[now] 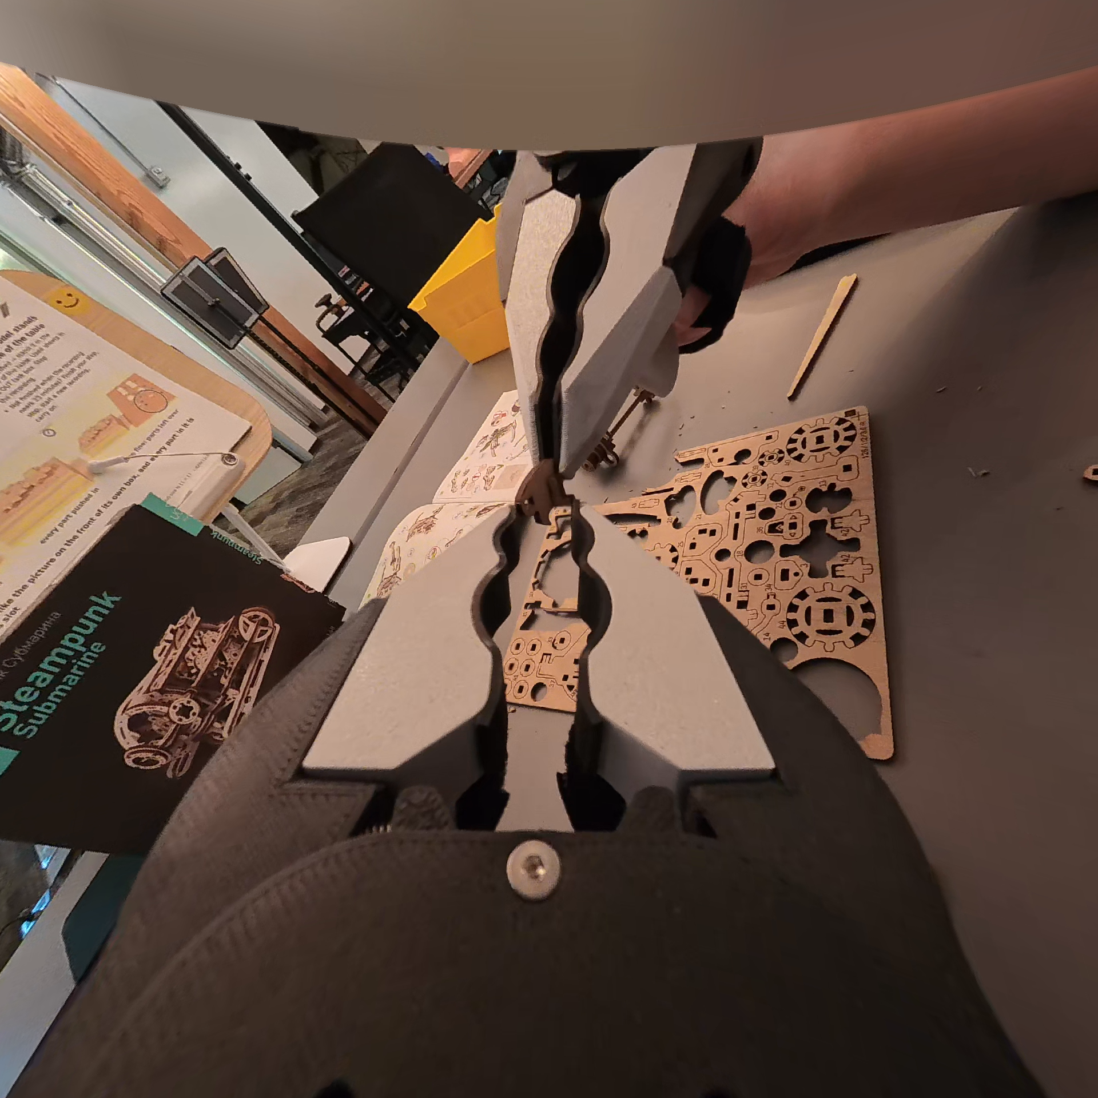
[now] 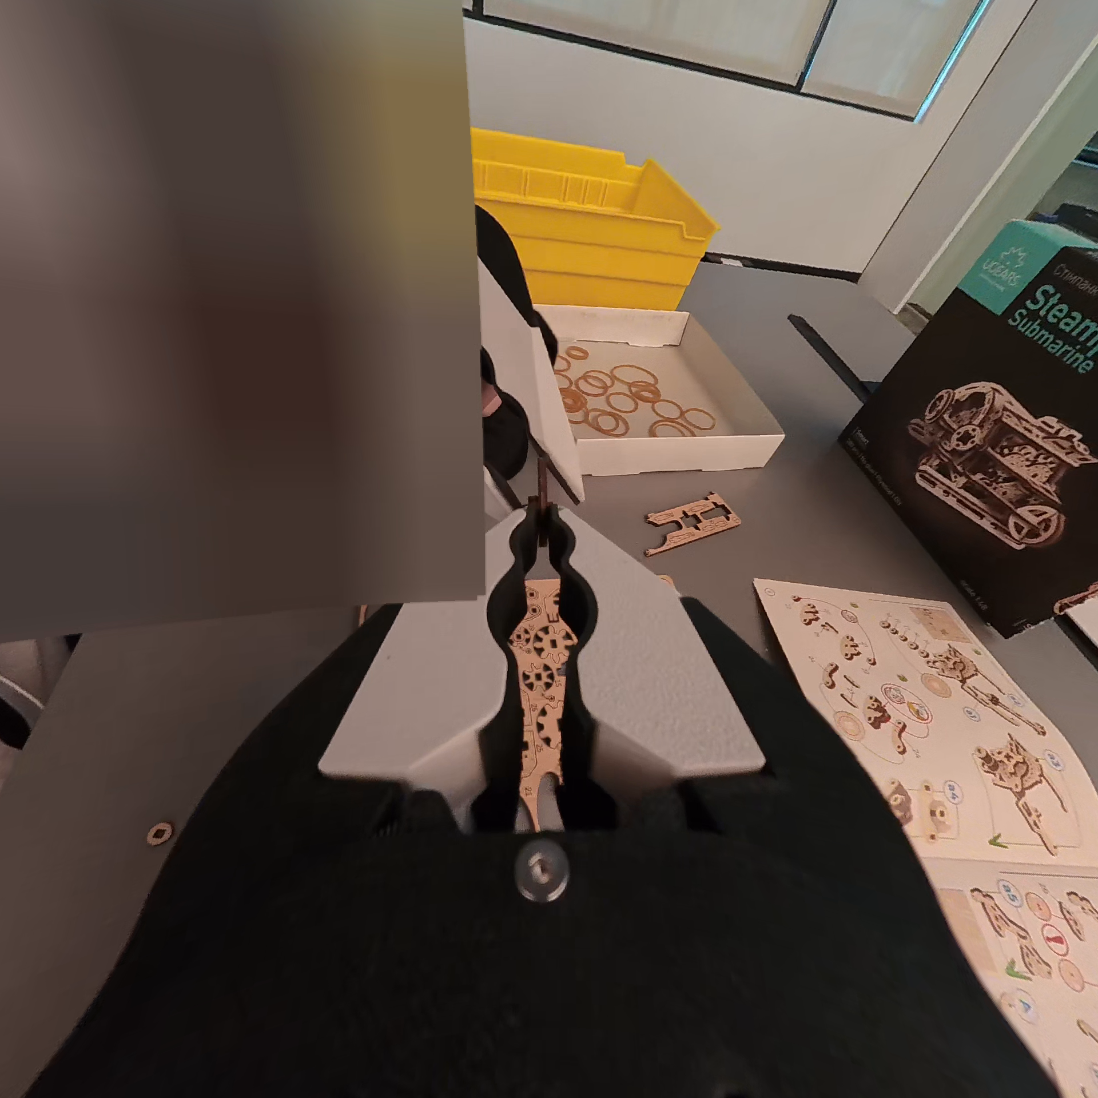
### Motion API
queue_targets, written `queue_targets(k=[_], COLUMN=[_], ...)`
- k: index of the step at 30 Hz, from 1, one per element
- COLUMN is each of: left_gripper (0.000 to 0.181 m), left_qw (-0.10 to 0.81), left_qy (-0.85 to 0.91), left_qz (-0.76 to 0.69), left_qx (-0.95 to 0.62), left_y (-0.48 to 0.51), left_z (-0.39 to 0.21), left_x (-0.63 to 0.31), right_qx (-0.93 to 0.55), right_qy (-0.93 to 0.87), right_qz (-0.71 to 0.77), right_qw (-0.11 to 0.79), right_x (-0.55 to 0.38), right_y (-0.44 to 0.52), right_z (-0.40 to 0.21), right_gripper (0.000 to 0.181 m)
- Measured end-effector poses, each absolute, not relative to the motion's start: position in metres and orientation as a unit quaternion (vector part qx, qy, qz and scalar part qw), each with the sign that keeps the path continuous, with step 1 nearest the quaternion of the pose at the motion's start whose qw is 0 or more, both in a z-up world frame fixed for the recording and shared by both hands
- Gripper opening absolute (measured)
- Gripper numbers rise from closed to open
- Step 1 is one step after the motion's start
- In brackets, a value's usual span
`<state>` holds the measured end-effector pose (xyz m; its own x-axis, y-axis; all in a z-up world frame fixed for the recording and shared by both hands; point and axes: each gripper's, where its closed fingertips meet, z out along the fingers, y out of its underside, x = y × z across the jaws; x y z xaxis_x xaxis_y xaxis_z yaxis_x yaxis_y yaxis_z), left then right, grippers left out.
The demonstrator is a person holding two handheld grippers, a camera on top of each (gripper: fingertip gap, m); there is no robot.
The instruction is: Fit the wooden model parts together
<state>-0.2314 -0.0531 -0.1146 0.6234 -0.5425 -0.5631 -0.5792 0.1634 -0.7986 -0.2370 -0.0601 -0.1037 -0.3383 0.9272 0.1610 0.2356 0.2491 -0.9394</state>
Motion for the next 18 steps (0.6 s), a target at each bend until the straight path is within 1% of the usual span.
queue_targets(k=[1, 13, 18], left_gripper=[0.015, 0.013, 0.013], left_qw=[0.627, 0.619, 0.634], left_qy=[0.434, 0.446, 0.46], left_qz=[0.01, 0.004, 0.024], left_qx=[-0.647, -0.646, -0.621], left_y=[-0.0535, -0.0564, -0.0605], left_z=[-0.1143, -0.1165, -0.1112], left_x=[-0.2311, -0.2266, -0.2236], right_qx=[-0.423, -0.379, -0.331], right_qy=[-0.686, -0.701, -0.714], right_qz=[0.447, 0.458, 0.437], right_qw=[0.387, 0.394, 0.435], right_x=[-0.2368, -0.2322, -0.2288], right_y=[-0.0604, -0.0634, -0.0689], right_z=[-0.1033, -0.1048, -0.099], right_gripper=[0.0, 0.001, 0.001])
